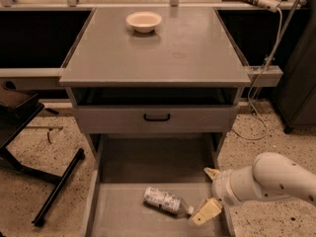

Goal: Pick blue plastic bottle from middle drawer and place on counter

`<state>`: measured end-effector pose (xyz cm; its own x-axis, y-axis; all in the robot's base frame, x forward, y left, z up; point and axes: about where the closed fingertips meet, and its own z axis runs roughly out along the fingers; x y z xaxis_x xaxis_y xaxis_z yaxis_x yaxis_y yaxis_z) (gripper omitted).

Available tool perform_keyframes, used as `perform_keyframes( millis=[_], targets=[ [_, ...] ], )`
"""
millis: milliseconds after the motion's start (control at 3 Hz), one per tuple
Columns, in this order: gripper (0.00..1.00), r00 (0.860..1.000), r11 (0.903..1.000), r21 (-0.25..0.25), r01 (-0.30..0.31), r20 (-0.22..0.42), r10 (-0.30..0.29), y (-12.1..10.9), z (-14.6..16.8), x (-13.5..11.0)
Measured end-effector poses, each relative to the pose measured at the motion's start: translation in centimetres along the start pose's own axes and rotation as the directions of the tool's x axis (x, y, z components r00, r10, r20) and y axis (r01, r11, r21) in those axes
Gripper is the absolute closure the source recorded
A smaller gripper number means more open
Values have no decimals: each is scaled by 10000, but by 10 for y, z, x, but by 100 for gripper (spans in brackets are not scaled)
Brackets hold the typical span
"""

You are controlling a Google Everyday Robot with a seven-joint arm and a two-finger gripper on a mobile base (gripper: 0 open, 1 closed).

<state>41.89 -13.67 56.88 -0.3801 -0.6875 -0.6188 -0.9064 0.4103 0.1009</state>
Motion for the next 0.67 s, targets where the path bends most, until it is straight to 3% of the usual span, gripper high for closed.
perform_keyframes(
  millis=[333,667],
  targets=[
    [0,9986,9975,537,-464,293,448,-12,43,11],
    [0,9979,9939,983,-506,443,464,-24,44,9]
  ],
)
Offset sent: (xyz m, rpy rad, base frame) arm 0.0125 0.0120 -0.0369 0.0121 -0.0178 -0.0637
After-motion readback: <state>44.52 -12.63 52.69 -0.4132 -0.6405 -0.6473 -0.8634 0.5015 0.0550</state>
